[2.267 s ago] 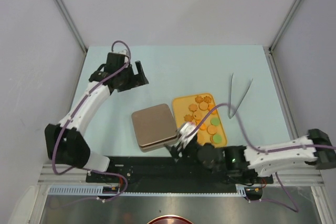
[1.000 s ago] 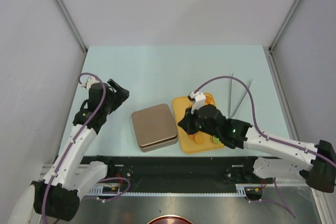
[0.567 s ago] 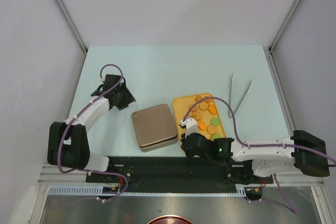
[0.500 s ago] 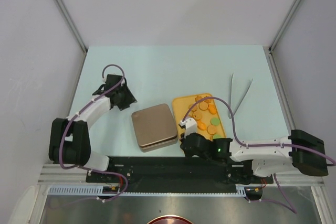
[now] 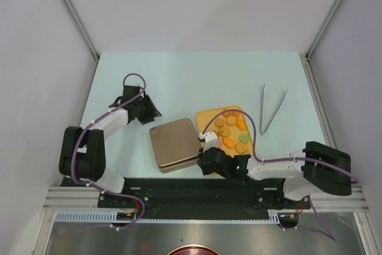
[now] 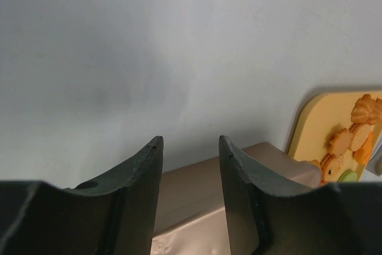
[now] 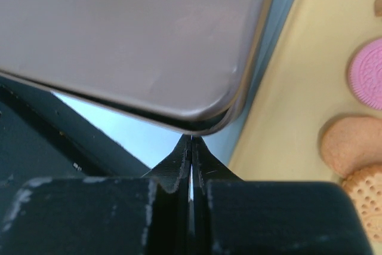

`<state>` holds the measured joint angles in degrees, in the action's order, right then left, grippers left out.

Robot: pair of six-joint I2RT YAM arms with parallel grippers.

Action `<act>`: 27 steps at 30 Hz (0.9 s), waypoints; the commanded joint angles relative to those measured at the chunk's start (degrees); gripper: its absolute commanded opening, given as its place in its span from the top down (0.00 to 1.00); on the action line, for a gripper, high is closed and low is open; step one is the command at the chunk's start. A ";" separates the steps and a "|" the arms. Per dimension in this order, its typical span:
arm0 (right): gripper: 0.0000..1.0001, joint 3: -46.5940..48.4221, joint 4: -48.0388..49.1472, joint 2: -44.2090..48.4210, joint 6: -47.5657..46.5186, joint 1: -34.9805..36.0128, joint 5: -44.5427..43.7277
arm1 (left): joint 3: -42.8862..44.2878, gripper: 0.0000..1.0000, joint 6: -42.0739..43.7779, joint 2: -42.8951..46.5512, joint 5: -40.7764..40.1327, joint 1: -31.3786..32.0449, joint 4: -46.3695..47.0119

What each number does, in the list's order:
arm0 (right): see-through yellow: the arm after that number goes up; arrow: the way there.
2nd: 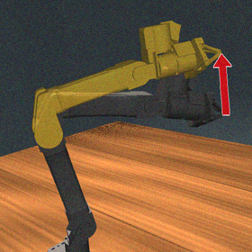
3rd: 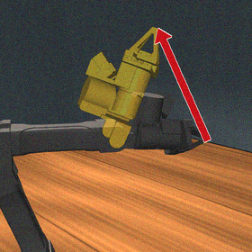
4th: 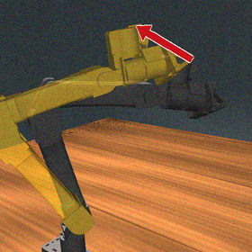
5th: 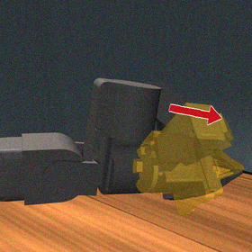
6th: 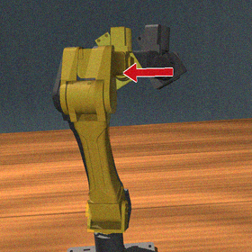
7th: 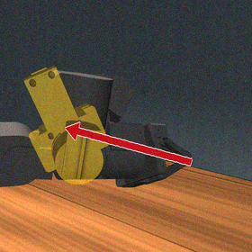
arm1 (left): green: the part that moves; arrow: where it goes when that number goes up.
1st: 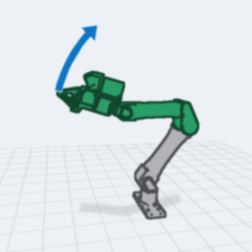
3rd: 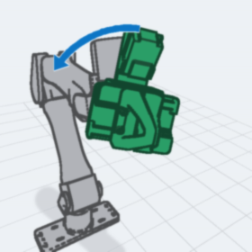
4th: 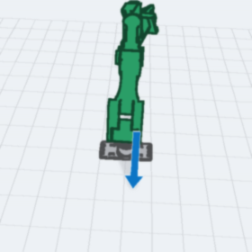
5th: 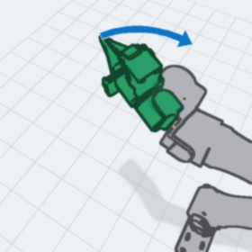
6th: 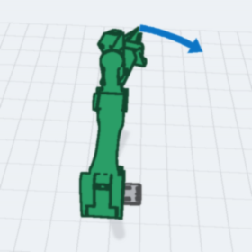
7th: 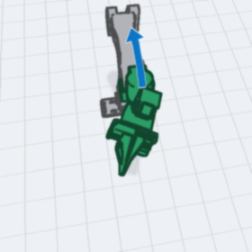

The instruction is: Pack the cookies

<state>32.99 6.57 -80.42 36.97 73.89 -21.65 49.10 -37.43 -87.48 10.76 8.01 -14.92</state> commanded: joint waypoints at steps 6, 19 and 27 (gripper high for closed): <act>1.00 -0.30 5.56 -1.23 0.65 -6.03 1.34 | -3.22 0.54 1.31 1.44 4.44 -0.45 4.02; 1.00 -0.91 11.27 -5.00 0.03 -13.58 8.45 | -7.70 0.55 0.08 4.86 7.60 -0.45 5.51; 1.00 -0.21 16.10 -8.08 0.29 -16.32 12.33 | -9.90 0.56 0.16 8.55 7.25 -0.45 4.46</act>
<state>32.03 17.34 -87.00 37.43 58.81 -10.07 40.60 -37.50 -81.58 15.81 7.53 -9.69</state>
